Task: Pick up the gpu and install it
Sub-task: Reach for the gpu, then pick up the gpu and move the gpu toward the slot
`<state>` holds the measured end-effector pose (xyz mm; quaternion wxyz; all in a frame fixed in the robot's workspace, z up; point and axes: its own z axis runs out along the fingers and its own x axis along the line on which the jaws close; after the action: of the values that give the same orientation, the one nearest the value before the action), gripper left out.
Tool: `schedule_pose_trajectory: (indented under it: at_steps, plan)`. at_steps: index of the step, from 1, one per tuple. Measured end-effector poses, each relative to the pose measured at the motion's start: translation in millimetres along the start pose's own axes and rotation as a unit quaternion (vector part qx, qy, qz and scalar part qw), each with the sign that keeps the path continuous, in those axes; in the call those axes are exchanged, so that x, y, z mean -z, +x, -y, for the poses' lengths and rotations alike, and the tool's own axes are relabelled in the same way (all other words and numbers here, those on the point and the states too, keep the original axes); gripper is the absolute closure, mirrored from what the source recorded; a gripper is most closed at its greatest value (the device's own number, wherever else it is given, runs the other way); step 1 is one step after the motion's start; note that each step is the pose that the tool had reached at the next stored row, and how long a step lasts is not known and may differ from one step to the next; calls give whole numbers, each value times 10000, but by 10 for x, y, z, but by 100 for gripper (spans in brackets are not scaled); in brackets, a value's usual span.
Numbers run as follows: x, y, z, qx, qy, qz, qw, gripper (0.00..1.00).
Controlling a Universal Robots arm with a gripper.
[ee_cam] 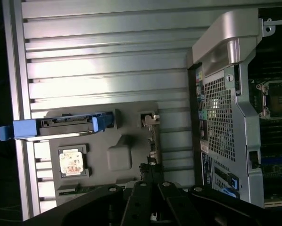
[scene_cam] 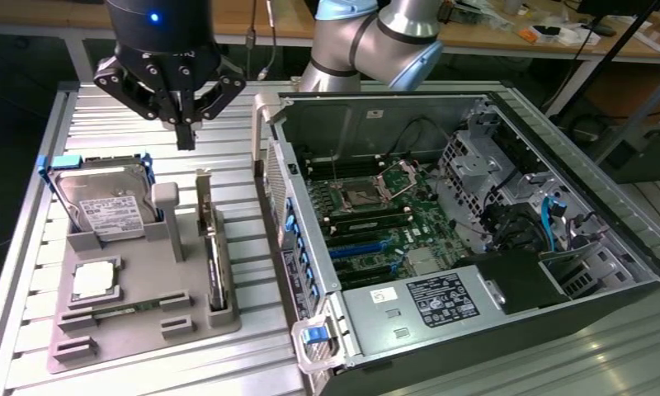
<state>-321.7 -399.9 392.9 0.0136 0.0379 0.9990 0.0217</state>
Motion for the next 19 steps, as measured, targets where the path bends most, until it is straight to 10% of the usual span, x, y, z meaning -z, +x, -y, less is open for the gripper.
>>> schedule_pose_trajectory:
  at_steps: [19]
  plan:
    - [1, -29, 75, 0, -1, 1, 10000, 89]
